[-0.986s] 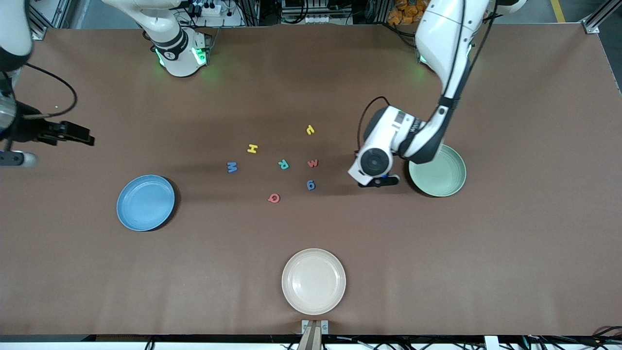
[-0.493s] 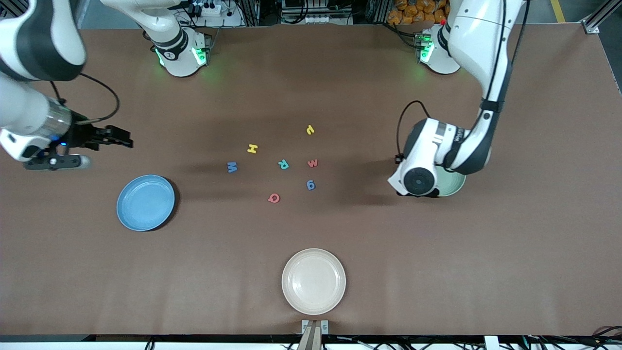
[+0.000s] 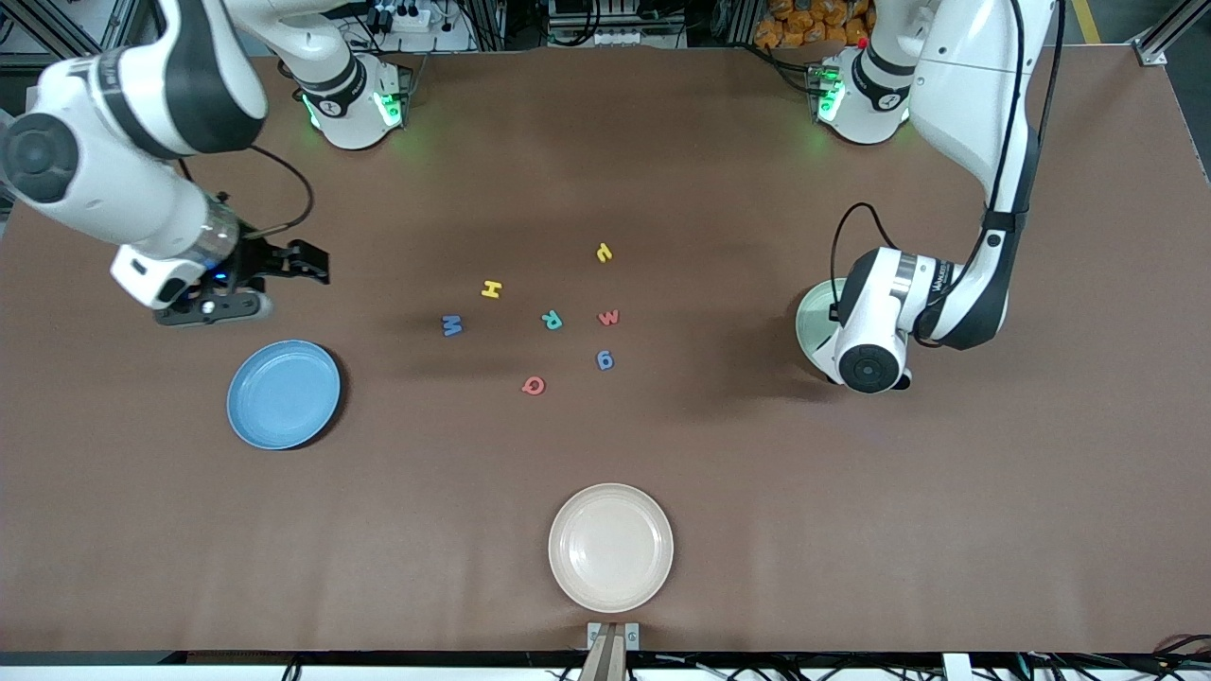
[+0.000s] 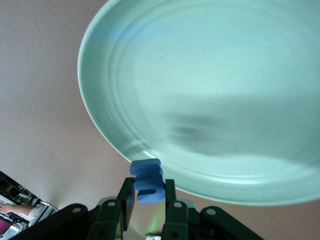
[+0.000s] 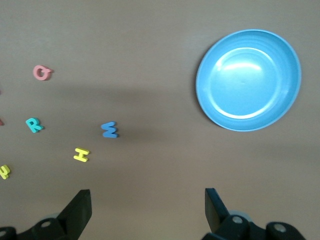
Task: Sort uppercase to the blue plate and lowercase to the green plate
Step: 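Drop the m into the green plate while the right gripper reaches letters, then grasp the blue W with the right gripper while the left gripper returns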
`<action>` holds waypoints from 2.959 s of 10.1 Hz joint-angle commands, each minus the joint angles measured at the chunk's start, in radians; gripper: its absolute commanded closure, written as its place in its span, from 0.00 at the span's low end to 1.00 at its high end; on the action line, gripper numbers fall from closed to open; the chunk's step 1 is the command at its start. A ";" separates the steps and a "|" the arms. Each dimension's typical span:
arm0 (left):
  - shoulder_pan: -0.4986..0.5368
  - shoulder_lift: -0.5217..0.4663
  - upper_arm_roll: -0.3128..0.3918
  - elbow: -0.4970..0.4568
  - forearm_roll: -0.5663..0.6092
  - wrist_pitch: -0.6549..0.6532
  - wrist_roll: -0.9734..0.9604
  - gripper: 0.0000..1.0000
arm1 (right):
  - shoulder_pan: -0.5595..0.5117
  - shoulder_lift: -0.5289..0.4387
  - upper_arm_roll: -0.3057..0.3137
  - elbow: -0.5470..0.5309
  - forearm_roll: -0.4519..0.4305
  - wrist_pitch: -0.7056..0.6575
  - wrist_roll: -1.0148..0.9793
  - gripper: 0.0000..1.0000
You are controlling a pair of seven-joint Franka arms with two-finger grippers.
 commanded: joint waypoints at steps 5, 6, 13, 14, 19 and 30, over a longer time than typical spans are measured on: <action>0.015 0.004 0.003 -0.091 0.053 0.119 0.015 0.72 | 0.148 -0.019 -0.005 -0.241 0.015 0.315 0.067 0.00; 0.015 0.002 0.003 -0.091 0.061 0.119 0.015 0.67 | 0.154 0.001 -0.004 -0.248 0.015 0.331 0.067 0.00; 0.043 -0.109 -0.009 -0.082 0.014 0.090 0.059 0.08 | 0.215 0.116 -0.002 -0.248 0.014 0.415 0.059 0.00; 0.054 -0.125 -0.029 -0.074 -0.032 0.089 0.058 0.08 | 0.241 0.148 -0.002 -0.246 0.015 0.464 0.068 0.00; 0.042 -0.150 -0.098 0.011 -0.239 0.089 -0.020 0.08 | 0.237 0.275 0.035 -0.248 0.008 0.653 0.009 0.00; -0.105 -0.003 -0.198 0.113 -0.479 0.506 -0.383 0.08 | 0.234 0.424 0.039 -0.312 0.014 0.862 0.002 0.00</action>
